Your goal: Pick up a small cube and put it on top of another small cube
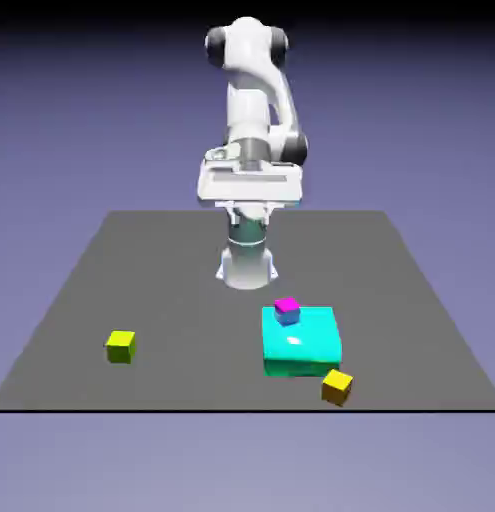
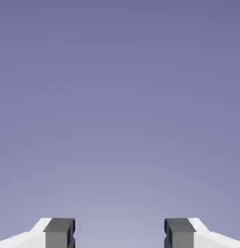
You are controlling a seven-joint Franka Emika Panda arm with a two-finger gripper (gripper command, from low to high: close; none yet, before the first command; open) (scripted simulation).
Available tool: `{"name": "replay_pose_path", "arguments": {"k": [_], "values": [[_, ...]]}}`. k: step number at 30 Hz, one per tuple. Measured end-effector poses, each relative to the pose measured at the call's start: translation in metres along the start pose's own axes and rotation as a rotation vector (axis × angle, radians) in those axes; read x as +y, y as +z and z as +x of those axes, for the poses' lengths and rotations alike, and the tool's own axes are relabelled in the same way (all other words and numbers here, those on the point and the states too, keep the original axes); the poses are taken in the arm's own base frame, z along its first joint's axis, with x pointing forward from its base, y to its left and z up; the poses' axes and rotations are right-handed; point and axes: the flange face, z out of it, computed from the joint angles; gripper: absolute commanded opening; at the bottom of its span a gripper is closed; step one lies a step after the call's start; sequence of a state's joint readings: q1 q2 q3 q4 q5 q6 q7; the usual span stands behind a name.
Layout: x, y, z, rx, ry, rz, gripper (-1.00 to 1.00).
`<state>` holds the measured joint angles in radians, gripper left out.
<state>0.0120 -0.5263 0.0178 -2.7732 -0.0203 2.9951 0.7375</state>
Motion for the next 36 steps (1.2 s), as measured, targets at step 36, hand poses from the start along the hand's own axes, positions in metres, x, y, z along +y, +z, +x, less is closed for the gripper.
{"name": "replay_pose_path", "arguments": {"k": [36], "values": [[-0.137, 0.315, -0.217, -0.942, -0.965, -0.737, 0.0]]}}
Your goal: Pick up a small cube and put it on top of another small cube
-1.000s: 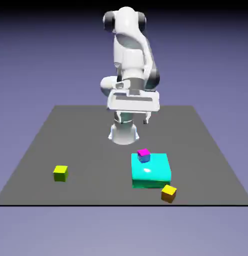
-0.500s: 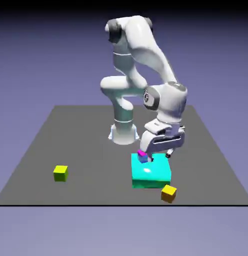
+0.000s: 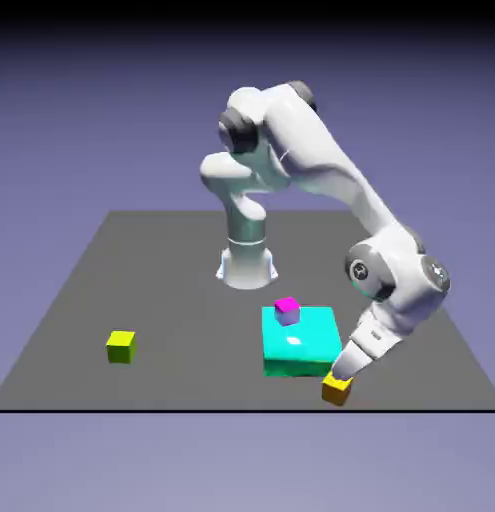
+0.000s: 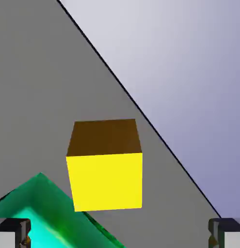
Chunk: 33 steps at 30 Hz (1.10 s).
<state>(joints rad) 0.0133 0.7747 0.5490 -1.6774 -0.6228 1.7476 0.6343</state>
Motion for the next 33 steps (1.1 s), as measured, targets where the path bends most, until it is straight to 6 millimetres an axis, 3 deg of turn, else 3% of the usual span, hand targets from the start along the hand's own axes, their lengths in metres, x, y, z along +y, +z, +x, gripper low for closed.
{"name": "replay_pose_path", "arguments": {"k": [1, 3, 4, 6, 9, 15, 21, 27, 33], "values": [[0.0, 0.0, 0.0, 0.0, 0.0, 0.0, 0.0], [-0.005, 0.047, 0.006, 0.0, 0.001, -0.001, 0.0], [-0.008, 0.067, 0.008, -0.001, 0.001, 0.0, -1.0], [-0.008, 0.067, 0.007, -0.002, 0.001, 0.001, -1.0], [0.002, 0.002, 0.0, -0.007, 0.008, 0.004, -1.0], [0.112, 0.071, 0.007, -0.226, 0.352, 0.113, -1.0], [0.225, 0.133, -0.012, -0.425, 0.728, 0.249, -1.0], [0.333, 0.188, -0.057, -0.605, 1.127, 0.412, -1.0], [0.432, 0.236, -0.125, -0.765, 1.539, 0.608, -1.0]]}}
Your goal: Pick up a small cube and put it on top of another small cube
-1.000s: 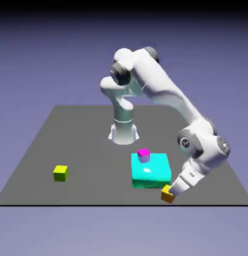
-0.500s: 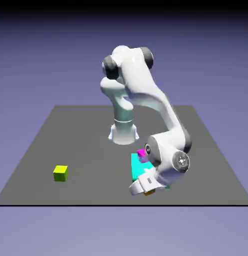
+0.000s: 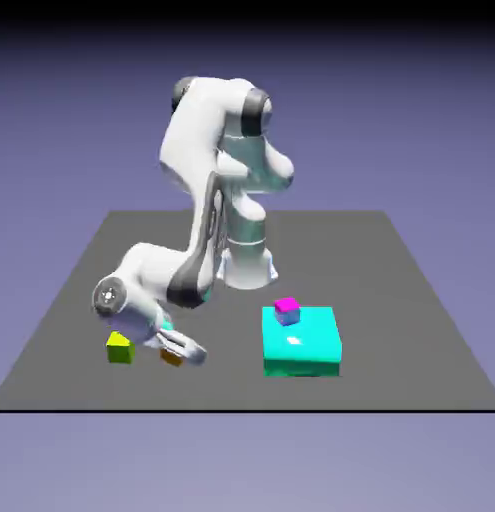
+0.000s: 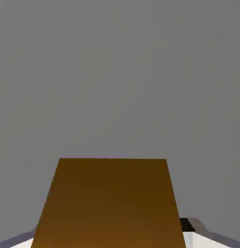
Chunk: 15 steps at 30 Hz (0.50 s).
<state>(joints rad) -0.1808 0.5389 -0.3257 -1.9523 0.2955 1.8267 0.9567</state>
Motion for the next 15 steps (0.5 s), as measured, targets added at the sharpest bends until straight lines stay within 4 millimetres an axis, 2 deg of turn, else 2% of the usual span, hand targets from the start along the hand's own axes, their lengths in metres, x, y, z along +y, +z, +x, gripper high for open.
{"name": "replay_pose_path", "arguments": {"k": [4, 8, 10, 12, 13, 15], "values": [[0.052, -0.023, 0.065, -0.139, 0.256, 0.155, -1.0], [0.114, -0.04, 0.124, -0.285, 0.507, 0.321, -1.0], [0.119, -0.041, 0.129, -0.297, 0.527, 0.335, -1.0], [0.098, 0.002, 0.127, -0.298, 0.524, 0.336, -1.0], [0.091, 0.02, 0.127, -0.298, 0.526, 0.336, 1.0], [0.091, 0.021, 0.127, -0.296, 0.526, 0.334, 1.0]]}}
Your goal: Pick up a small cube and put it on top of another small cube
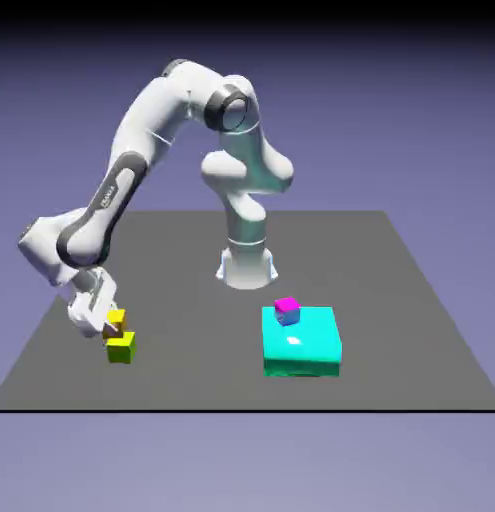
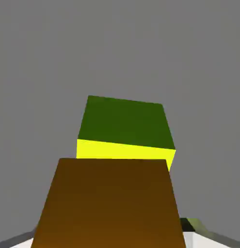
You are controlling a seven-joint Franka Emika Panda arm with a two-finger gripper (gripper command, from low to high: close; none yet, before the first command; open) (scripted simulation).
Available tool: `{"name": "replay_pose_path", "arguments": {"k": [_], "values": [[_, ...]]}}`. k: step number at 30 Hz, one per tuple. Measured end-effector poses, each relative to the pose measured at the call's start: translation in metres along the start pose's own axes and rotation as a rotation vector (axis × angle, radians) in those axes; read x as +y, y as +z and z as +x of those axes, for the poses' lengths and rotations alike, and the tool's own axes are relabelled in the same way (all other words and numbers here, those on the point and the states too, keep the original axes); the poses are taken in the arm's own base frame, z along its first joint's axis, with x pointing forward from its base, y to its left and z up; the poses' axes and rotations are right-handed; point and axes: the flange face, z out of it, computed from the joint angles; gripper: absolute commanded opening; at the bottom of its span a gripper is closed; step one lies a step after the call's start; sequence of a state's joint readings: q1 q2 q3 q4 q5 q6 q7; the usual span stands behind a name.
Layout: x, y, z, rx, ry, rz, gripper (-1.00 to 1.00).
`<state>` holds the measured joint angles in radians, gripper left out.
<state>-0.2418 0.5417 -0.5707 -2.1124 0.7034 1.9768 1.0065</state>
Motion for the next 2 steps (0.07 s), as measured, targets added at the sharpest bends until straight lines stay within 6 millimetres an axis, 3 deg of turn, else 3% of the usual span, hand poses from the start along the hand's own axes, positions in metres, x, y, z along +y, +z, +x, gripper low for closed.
{"name": "replay_pose_path", "arguments": {"k": [2], "values": [[0.004, -0.047, -0.006, -0.001, -0.001, 0.0, 1.0]]}}
